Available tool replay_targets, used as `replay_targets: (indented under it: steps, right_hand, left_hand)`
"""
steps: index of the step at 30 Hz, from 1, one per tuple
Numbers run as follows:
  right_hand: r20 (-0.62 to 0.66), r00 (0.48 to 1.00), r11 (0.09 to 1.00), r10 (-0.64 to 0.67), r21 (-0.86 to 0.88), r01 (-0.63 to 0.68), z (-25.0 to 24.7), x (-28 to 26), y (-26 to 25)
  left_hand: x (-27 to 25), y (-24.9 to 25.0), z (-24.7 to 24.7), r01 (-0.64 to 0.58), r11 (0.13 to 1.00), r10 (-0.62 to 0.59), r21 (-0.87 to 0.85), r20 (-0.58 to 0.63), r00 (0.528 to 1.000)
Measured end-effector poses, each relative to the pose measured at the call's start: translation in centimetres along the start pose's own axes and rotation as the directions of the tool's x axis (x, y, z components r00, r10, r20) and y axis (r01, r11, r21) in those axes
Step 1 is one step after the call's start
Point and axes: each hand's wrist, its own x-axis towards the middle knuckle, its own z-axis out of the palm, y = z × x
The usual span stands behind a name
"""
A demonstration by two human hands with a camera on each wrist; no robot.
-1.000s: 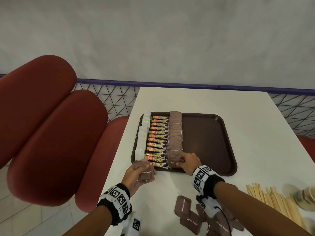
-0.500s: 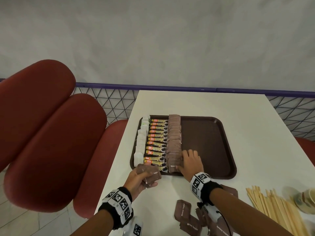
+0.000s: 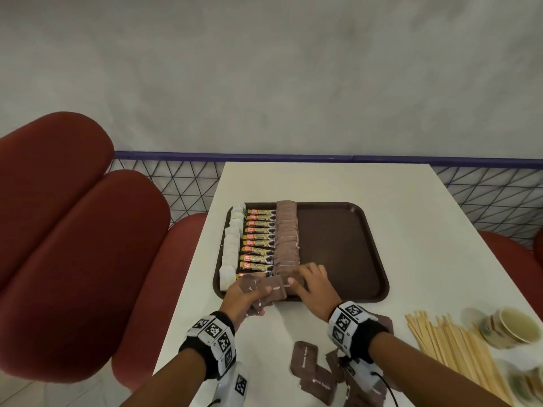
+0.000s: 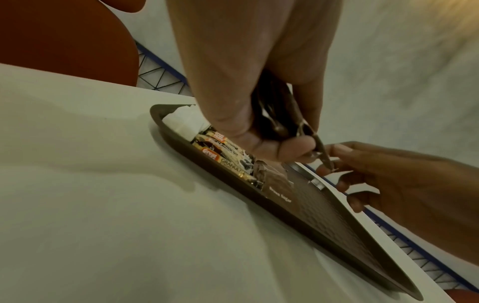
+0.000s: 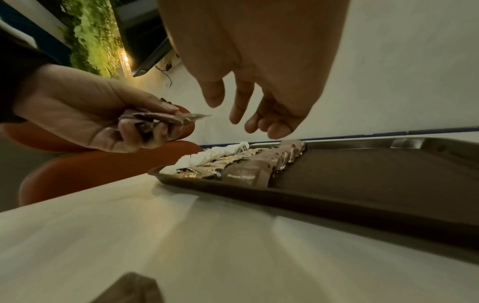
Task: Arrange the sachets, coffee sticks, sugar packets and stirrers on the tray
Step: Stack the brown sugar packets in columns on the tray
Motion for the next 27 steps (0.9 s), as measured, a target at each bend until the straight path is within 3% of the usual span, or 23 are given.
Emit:
replay_targets:
  steps: [6,11,19,27]
  right_hand:
    - [0.121,0.993,0.960,-0.009,0.279,-0.025,0.4,-0.1,-2.4]
    - [0.062,0.995,0.890,0.072,0.447,-0.092,0.3,-0.4,-4.4]
    - [-0.088,0.978,0.870,0.189,0.478,-0.125,0.7,-0.8,-4.6]
    - [-0.100,0.972,0.884,0.213,0.443,-0.148,-0.7,-0.5,-2.5]
  left_hand:
    - [-0.2,0.6,0.3,-0.018,1.000,0.018,-0.002,0.032,0.999]
    - [-1.0,0.9,-0.5,0.032,0.999,-0.032,-0.006,0.059,0.998]
    - [-1.3,2.0,-2.7,0.065,0.997,-0.067,0.041,0.048,0.997]
    - [-1.2,2.6,-2.4,-0.003,1.000,0.003,0.014,0.037,0.999]
